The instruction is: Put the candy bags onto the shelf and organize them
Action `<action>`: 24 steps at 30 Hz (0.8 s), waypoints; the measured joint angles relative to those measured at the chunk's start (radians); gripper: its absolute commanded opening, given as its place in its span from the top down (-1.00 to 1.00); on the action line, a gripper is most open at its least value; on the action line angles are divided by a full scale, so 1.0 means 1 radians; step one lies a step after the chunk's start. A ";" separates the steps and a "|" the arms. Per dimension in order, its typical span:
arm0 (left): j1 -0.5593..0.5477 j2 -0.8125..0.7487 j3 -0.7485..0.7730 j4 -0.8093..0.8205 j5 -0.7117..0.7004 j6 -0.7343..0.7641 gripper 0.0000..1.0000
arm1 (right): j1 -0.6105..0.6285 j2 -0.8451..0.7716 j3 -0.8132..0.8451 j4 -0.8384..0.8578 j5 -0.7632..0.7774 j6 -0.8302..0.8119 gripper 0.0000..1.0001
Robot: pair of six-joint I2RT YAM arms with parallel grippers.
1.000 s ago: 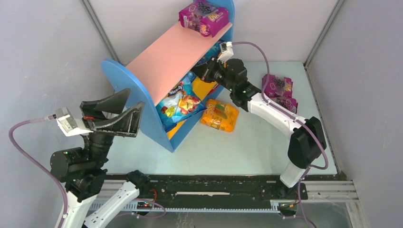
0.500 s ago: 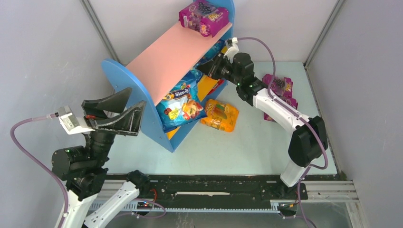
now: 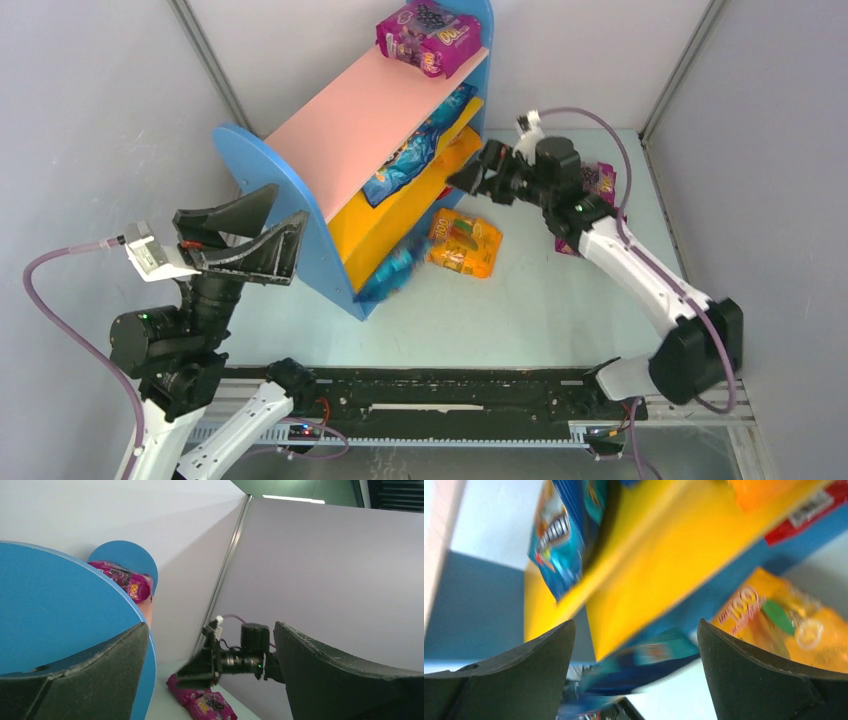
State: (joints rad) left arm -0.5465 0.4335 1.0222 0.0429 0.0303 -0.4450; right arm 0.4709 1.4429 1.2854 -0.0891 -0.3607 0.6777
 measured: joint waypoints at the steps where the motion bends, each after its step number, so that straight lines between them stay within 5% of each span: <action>1: 0.000 0.000 0.000 0.000 0.000 0.000 -1.00 | -0.003 -0.043 -0.054 -0.005 -0.013 -0.008 -0.99; 15: 0.002 0.043 -0.001 0.008 0.005 -0.010 -1.00 | 0.112 -0.131 -0.448 0.002 -0.100 -0.004 -1.00; 24: 0.002 0.044 -0.001 0.010 0.013 -0.019 -1.00 | -0.024 -0.113 -0.660 0.011 -0.243 0.017 -0.99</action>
State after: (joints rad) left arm -0.5446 0.4774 1.0210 0.0532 0.0433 -0.4637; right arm 0.4469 1.3296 0.6254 -0.0776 -0.6033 0.6945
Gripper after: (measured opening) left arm 0.996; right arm 0.996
